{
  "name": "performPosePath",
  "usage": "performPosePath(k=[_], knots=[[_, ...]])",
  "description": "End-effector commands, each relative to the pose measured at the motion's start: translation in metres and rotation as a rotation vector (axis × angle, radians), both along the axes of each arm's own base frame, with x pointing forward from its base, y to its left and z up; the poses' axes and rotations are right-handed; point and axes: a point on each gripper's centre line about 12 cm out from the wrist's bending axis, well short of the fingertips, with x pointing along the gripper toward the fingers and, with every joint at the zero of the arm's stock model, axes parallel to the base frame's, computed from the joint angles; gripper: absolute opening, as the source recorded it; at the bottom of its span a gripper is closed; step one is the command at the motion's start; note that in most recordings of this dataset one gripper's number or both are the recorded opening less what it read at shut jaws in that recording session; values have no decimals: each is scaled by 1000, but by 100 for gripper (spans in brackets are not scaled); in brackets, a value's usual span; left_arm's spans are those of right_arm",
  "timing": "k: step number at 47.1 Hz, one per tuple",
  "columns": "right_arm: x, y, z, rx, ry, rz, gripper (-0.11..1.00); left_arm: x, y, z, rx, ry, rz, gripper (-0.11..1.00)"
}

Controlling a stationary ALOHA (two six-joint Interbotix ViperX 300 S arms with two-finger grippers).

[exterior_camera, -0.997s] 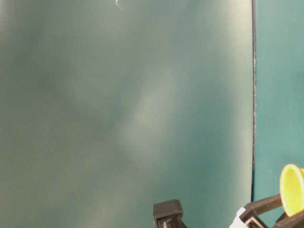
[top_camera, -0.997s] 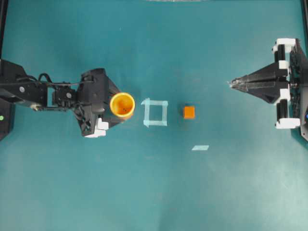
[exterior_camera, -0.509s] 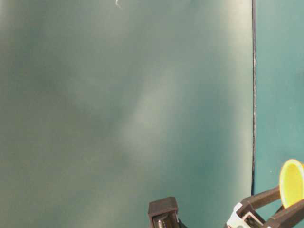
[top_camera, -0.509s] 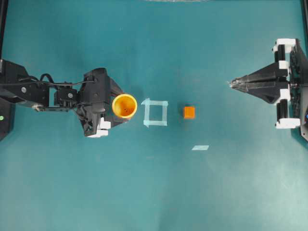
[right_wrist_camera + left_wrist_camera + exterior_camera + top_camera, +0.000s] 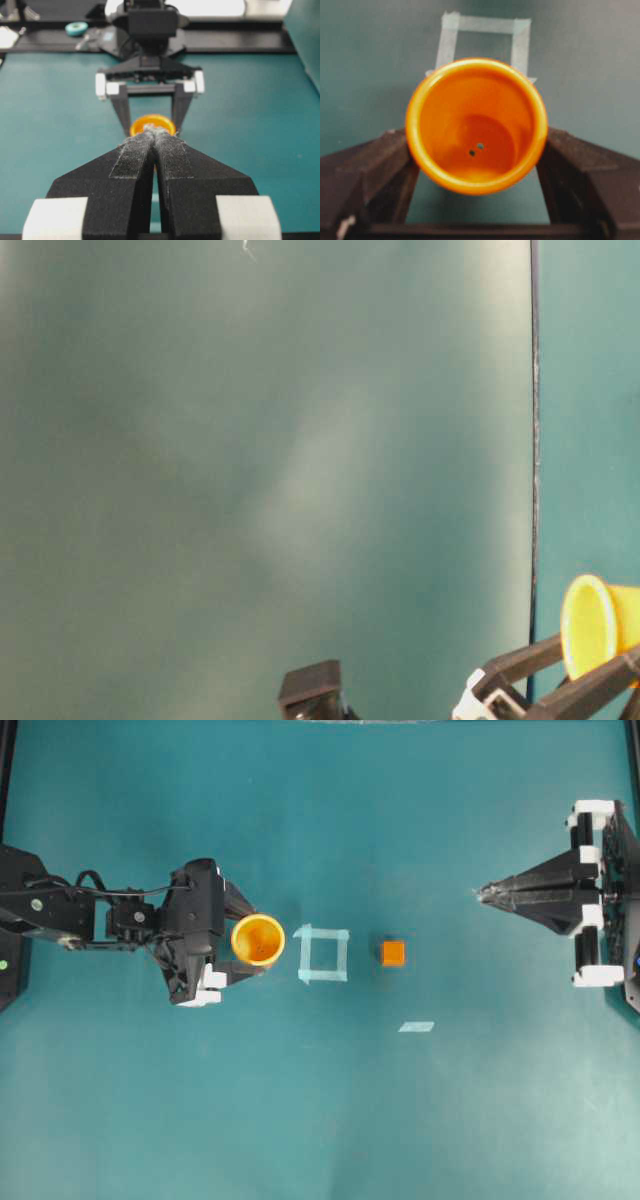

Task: Move the cup forward with left arm.
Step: 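Slide the held orange cup toward the near table edge with the left gripper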

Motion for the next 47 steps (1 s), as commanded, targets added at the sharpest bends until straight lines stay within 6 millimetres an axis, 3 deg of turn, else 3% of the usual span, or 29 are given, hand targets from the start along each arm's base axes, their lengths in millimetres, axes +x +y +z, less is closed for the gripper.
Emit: performPosePath(k=[1,19,47], knots=[[3,-1,14,1,-37,-2,0,0,-7,10,2,-32,-21,71],[3,-1,14,1,-38,-2,0,-4,-43,8,2,-28,-131,71],[3,-1,12,4,-2,-2,0,-20,-137,10,-18,-36,-409,71]])
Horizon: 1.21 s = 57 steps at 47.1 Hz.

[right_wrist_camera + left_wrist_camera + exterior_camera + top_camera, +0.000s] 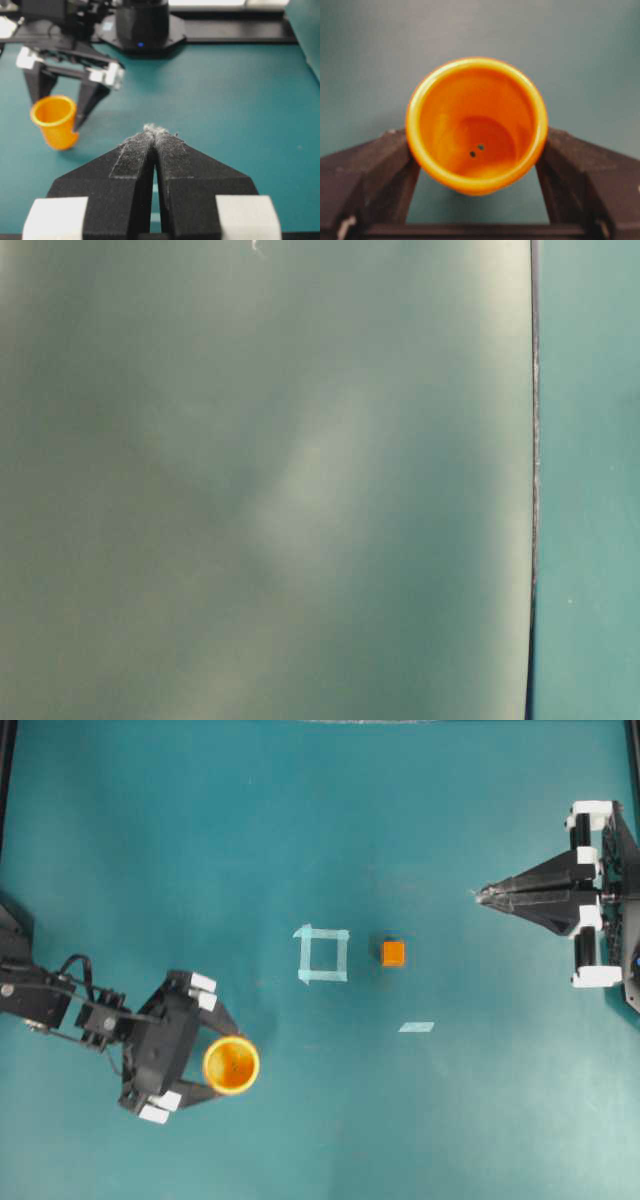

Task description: Move the cup forward with left arm.

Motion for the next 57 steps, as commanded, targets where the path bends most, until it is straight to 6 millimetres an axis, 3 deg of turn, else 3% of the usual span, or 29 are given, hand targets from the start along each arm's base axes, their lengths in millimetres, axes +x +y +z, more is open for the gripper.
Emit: performPosePath(k=[1,26,40,57], knots=[[2,-1,14,1,-38,-2,0,3,-14,12,-15,-43,-36,71],[1,0,16,-1,-45,-2,0,-11,-71,14,-23,-52,-204,71],[1,0,16,0,-40,-2,0,-19,-86,15,-26,-54,-250,71],[1,0,16,1,-40,-2,0,-20,-90,16,-27,-55,-262,71]])
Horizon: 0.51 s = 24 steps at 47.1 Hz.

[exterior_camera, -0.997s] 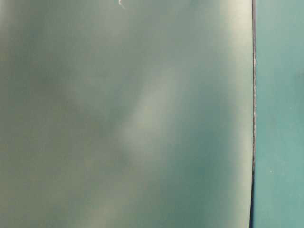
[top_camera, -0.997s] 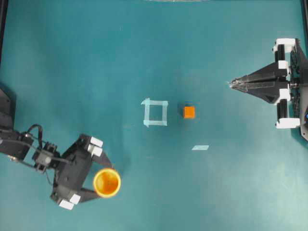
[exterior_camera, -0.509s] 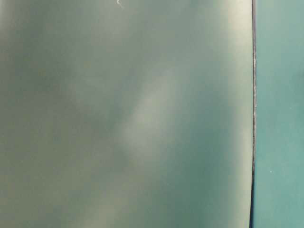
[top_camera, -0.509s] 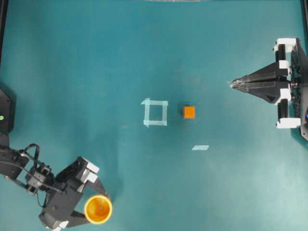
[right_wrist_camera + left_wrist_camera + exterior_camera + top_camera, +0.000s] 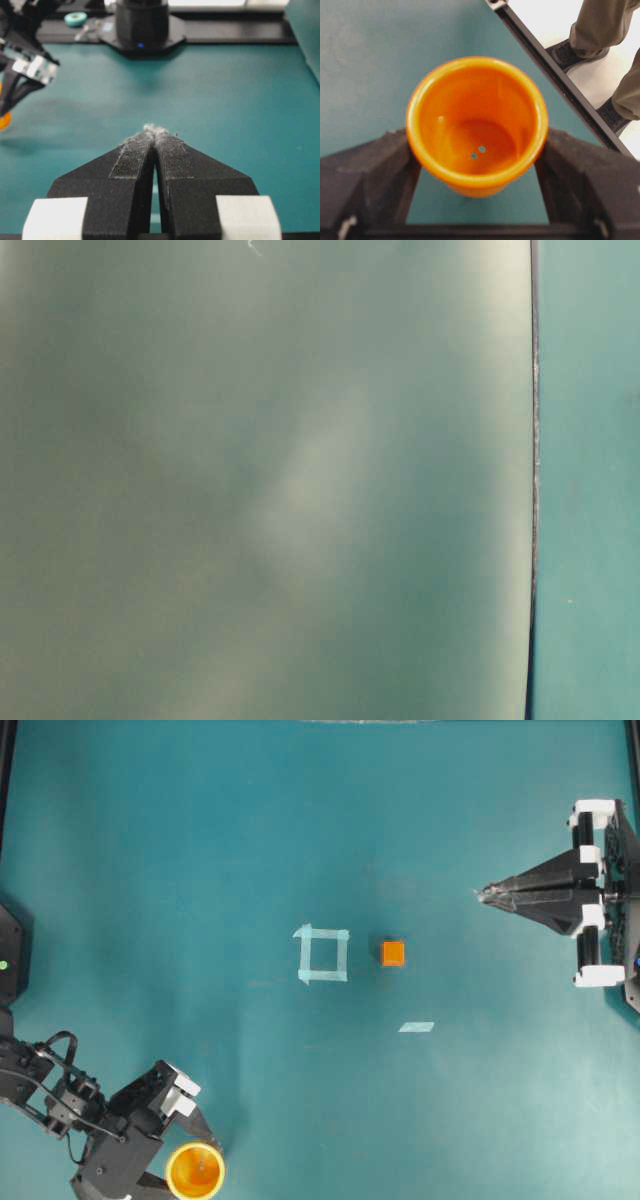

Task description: Move the cup forward with left arm.

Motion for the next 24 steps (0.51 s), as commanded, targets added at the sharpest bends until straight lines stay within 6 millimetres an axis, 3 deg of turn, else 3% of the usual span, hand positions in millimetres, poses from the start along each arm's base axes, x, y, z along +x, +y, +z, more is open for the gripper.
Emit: performPosePath(k=[1,24], knots=[[2,-1,13,1,-35,-2,0,4,-5,9,-18,-28,-5,71],[1,-1,15,1,-42,-2,0,6,-6,9,-16,-28,-6,71]])
